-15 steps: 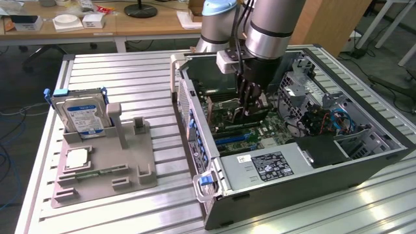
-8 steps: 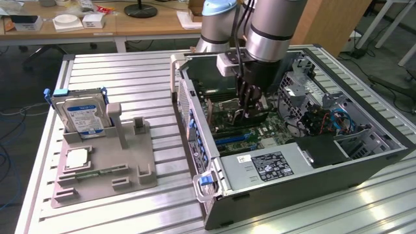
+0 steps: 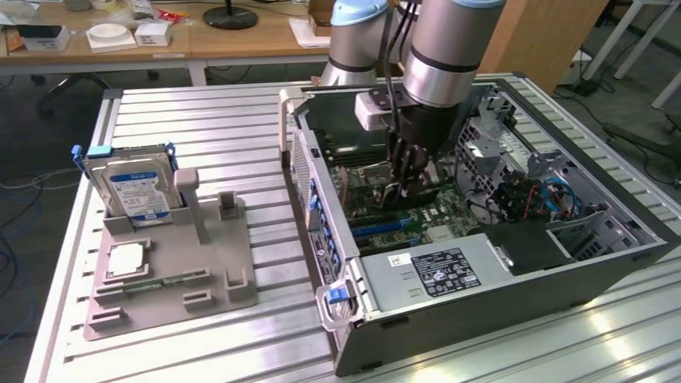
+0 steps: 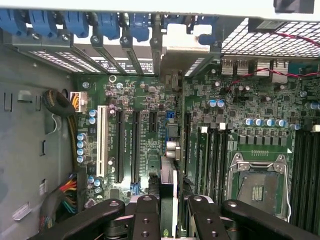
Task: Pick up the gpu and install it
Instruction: 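Insert the gpu into the slot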
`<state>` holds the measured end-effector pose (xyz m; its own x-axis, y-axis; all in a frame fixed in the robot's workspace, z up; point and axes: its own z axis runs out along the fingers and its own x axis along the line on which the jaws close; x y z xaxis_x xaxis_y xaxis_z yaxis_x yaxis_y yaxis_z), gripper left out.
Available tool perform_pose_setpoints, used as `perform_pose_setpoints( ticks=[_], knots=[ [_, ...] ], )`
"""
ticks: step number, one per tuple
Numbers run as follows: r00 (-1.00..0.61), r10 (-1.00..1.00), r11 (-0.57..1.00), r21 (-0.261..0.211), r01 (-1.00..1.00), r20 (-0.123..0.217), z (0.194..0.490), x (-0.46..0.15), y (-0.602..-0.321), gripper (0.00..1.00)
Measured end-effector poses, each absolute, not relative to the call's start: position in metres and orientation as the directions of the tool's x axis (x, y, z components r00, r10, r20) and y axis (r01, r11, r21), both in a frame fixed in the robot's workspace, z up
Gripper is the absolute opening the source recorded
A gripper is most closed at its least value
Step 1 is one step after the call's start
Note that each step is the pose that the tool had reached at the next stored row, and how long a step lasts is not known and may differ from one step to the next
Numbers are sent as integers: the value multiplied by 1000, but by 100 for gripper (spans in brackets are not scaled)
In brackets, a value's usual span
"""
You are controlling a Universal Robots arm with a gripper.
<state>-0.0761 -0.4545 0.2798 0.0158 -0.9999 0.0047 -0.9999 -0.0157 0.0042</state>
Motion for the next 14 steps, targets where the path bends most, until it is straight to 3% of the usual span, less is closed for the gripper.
perform_pose_setpoints(
  ticks=[14],
  knots=[
    [16, -1000, -16, 4, -1000, 4, 275, -81, -455, 27]
  ],
)
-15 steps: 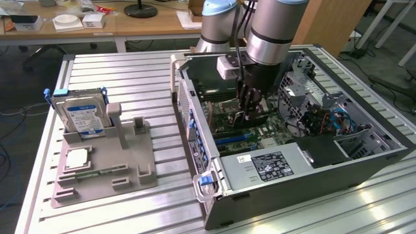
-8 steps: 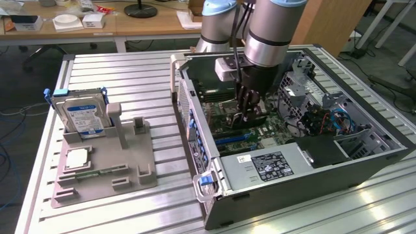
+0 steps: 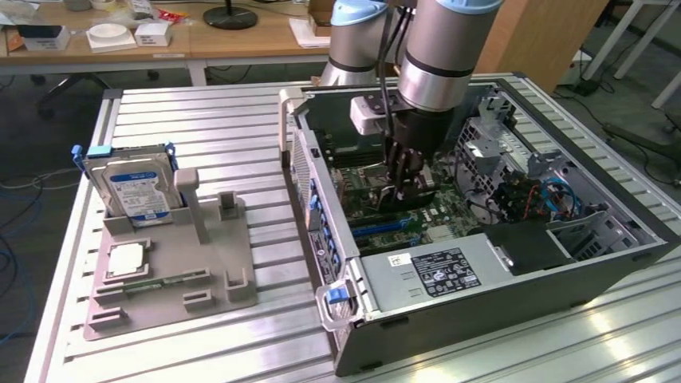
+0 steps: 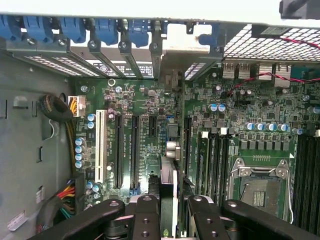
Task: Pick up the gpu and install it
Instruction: 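Insert the gpu into the slot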
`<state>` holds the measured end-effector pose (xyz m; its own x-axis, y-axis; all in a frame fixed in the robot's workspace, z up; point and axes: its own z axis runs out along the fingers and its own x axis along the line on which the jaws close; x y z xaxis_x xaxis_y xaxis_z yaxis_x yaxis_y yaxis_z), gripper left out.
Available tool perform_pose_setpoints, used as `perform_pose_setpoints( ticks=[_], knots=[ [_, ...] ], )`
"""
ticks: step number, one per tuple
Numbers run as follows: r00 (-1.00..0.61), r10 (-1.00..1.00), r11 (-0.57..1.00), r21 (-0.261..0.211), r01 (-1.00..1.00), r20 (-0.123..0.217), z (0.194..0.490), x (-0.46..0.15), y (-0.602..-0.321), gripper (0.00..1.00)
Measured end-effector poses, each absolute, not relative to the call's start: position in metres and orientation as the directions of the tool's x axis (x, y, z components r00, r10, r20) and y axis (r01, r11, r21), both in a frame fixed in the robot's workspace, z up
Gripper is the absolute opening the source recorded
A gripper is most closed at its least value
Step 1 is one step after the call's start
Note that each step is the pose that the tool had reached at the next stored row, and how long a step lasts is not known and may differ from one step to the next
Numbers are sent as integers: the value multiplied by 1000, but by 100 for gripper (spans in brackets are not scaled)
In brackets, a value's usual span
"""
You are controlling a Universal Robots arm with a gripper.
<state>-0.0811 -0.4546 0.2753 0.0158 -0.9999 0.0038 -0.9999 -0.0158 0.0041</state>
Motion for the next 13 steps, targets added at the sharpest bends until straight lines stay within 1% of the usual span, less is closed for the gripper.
perform_pose_setpoints(
  ticks=[13],
  knots=[
    [16, -1000, -16, 4, -1000, 3, 274, -82, -454, 27]
  ],
)
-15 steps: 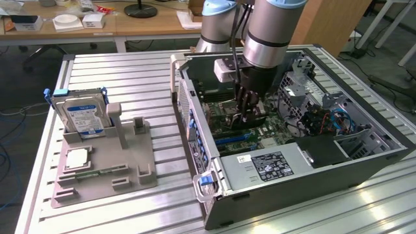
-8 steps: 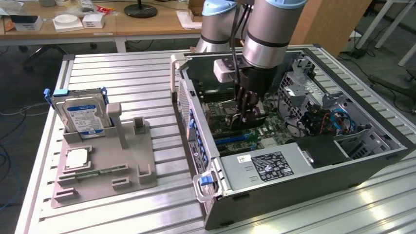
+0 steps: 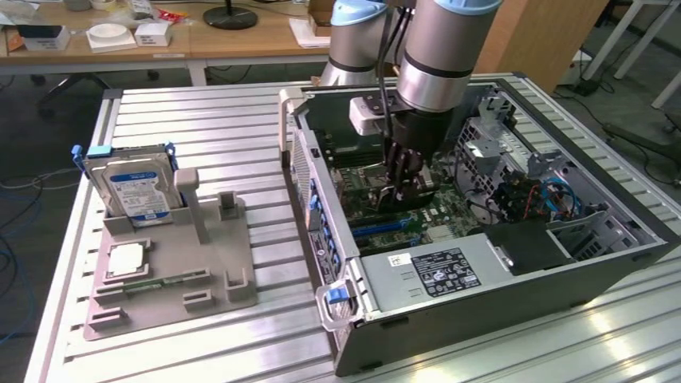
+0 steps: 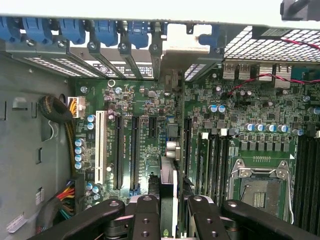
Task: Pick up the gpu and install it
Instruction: 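Insert the gpu into the slot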
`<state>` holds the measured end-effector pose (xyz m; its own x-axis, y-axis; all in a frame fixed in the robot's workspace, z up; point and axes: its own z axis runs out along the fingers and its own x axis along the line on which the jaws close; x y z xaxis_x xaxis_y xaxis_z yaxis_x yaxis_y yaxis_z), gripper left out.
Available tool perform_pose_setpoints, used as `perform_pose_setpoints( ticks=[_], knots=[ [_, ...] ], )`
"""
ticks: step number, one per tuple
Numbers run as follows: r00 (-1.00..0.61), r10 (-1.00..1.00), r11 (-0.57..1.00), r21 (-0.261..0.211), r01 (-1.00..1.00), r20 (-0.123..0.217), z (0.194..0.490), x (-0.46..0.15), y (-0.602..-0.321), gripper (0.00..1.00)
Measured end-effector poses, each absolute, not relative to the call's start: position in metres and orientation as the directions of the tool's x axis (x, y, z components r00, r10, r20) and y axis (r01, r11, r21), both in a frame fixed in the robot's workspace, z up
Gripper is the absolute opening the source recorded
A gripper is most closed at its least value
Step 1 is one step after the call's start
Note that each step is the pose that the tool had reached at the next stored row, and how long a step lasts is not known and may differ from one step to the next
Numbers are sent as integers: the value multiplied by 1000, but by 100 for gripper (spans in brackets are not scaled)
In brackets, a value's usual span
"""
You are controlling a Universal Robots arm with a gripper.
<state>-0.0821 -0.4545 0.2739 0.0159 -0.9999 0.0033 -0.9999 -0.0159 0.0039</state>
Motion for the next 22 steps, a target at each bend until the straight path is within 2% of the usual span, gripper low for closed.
perform_pose_setpoints(
  ticks=[22],
  knots=[
    [16, -1000, -16, 4, -1000, 4, 265, -85, -455, 27]
  ],
)
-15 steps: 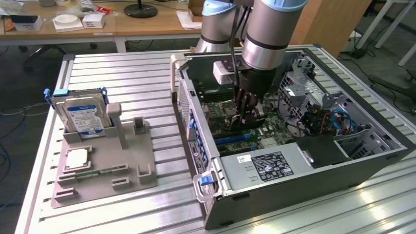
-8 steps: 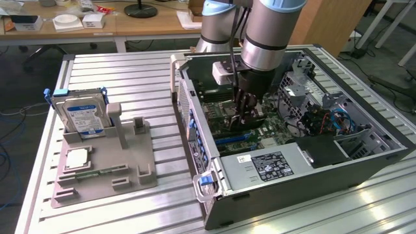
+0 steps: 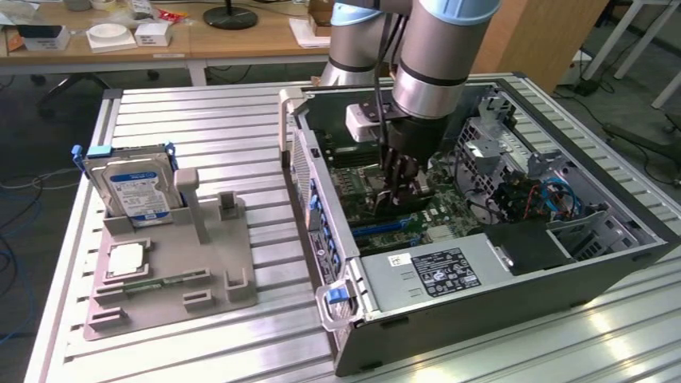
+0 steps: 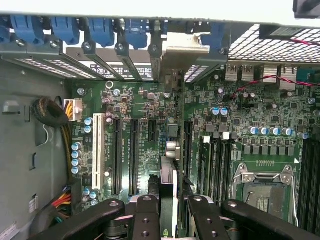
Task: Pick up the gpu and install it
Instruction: 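Insert the gpu into the slot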
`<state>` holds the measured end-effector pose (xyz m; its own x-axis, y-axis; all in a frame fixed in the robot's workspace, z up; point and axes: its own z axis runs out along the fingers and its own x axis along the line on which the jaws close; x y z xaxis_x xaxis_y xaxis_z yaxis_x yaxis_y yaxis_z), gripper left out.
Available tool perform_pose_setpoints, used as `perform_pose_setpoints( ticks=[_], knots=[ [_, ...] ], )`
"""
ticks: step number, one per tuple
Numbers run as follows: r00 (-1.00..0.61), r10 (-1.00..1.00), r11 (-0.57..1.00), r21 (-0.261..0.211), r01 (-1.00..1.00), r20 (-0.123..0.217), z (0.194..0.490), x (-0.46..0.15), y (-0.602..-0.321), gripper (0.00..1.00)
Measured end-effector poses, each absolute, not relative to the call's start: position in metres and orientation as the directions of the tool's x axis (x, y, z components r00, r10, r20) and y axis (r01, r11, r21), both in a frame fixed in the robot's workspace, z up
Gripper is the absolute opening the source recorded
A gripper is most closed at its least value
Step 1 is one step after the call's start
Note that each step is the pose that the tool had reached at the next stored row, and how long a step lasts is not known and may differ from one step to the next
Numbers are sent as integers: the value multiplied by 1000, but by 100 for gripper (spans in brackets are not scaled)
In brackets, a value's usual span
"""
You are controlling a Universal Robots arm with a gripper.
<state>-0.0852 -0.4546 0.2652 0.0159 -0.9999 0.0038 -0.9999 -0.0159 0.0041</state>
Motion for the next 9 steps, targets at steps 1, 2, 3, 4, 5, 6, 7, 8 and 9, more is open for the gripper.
perform_pose_setpoints(
  ticks=[1, 2, 3, 4, 5, 6, 7, 8, 9],
  knots=[
    [16, -1000, -16, 4, -1000, 4, 265, -85, -455, 27],
    [16, -1000, -16, 4, -1000, 4, 264, -86, -455, 27],
    [16, -1000, -16, 4, -1000, 4, 264, -86, -455, 27],
    [16, -1000, -16, 4, -1000, 4, 263, -86, -455, 27],
    [16, -1000, -16, 4, -1000, 4, 263, -87, -455, 27],
    [16, -1000, -16, 4, -1000, 4, 262, -87, -455, 27],
    [16, -1000, -16, 4, -1000, 4, 262, -87, -455, 27],
    [16, -1000, -16, 4, -1000, 4, 261, -87, -455, 27],
    [16, -1000, -16, 4, -1000, 4, 260, -87, -455, 27]
  ],
)
